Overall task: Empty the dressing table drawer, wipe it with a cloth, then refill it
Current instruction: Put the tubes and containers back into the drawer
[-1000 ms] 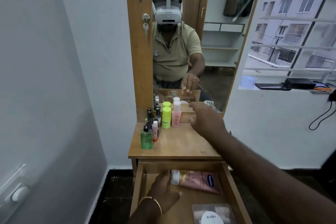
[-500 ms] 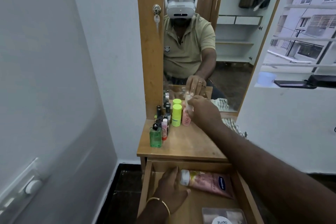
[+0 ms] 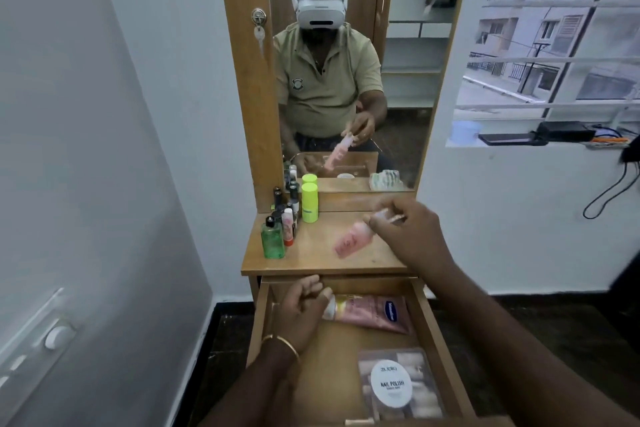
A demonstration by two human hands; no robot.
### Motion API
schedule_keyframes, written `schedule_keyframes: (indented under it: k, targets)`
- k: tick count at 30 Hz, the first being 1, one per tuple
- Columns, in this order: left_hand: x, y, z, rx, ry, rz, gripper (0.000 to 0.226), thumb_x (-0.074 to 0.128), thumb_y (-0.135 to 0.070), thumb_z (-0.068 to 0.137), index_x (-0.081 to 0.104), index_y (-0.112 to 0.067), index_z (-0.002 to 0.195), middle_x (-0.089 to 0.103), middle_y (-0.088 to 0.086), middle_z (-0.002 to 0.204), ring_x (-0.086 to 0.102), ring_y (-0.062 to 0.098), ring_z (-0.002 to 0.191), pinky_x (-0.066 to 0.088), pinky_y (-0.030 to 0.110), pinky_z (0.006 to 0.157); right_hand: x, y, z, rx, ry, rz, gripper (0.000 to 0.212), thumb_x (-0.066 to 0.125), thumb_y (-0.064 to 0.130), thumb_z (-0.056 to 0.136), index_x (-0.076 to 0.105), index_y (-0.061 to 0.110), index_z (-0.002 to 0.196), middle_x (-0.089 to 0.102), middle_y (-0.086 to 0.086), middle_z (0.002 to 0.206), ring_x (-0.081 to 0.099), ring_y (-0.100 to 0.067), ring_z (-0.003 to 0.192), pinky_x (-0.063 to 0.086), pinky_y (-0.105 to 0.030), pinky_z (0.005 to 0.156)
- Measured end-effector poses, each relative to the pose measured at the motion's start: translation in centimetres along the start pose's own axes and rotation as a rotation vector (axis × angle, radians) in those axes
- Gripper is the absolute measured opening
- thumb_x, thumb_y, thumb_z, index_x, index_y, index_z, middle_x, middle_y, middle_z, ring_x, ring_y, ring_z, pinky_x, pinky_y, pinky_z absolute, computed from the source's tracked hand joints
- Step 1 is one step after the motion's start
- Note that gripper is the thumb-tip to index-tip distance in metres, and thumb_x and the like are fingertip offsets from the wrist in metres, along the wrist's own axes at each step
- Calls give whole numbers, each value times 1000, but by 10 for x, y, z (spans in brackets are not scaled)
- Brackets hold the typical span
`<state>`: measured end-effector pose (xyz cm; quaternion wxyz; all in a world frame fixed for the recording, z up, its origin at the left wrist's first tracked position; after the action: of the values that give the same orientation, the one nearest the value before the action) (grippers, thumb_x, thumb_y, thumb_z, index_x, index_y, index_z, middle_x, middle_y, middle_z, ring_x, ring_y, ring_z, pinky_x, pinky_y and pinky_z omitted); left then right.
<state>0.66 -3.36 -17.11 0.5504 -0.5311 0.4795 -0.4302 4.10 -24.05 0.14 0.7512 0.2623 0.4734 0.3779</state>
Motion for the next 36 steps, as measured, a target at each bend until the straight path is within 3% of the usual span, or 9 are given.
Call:
schedule_keyframes:
  k: [2,5,8,11,15,21,28,33,36]
  targets:
    - [13,-15,-10,-67,93,-114,16,64,-25,91,69,-18,104,71,4,94,65,14,81,53,28,71,-3,-25,-25,124,38,38,8,76,30,79,69,26,80,67,7,80,64,-10,77,53,-29,66]
    - [31,-11,-24,-251,188,-220,35,53,-40,96,72,-10,98,74,13,93,67,19,81,52,29,67,1,-66,-59,322,49,82,12,78,27,79,68,21,76,68,3,78,66,-11,72,56,-27,62]
    - [47,2,-37,-412,211,-194,53,46,-54,95,74,-9,95,73,9,81,63,17,74,50,27,66,6,-102,-81,420,20,39,17,78,28,78,68,17,69,69,2,69,66,-16,69,56,-34,68]
    - [57,12,-43,-483,193,-94,57,42,-60,93,72,-11,88,65,2,65,54,13,61,43,24,58,13,-121,-94,435,29,-73,18,76,27,78,70,13,69,69,1,72,64,-17,73,53,-33,71]
    - [62,20,-46,-545,198,-13,63,39,-69,90,70,-15,82,54,2,62,42,11,52,32,22,50,26,-127,-107,433,127,-243,18,73,26,81,61,14,88,65,-1,85,63,-18,79,51,-31,68]
    - [67,26,-40,-573,200,125,86,38,-84,77,68,-7,100,52,2,64,39,10,45,27,21,43,39,-131,-110,477,259,-400,13,64,13,87,62,14,100,67,-1,96,65,-15,86,54,-25,70]
    - [77,30,-37,-573,280,192,70,30,-79,85,69,-21,80,53,-4,56,39,9,49,26,23,48,53,-125,-112,406,424,-613,18,57,17,94,61,15,112,65,-1,108,61,-13,91,50,-23,76]
    - [80,27,-37,-560,304,196,58,27,-64,96,66,-23,85,60,-11,46,46,1,36,27,19,44,58,-122,-114,396,480,-709,21,55,16,96,62,15,115,64,-3,113,63,-16,100,52,-25,83]
    - [79,30,-34,-567,319,177,58,27,-64,96,67,-23,89,63,-11,50,47,4,46,27,22,47,56,-108,-101,369,462,-703,18,54,16,95,63,17,111,64,-2,113,63,-16,103,52,-26,86]
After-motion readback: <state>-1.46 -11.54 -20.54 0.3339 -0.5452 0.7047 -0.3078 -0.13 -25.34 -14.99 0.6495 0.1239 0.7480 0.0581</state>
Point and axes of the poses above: each hand's wrist, its own z-axis towards the middle knuckle, its own x-axis out of the palm, y = z × x, the point moved 7 cm from there along z, towards the middle knuckle
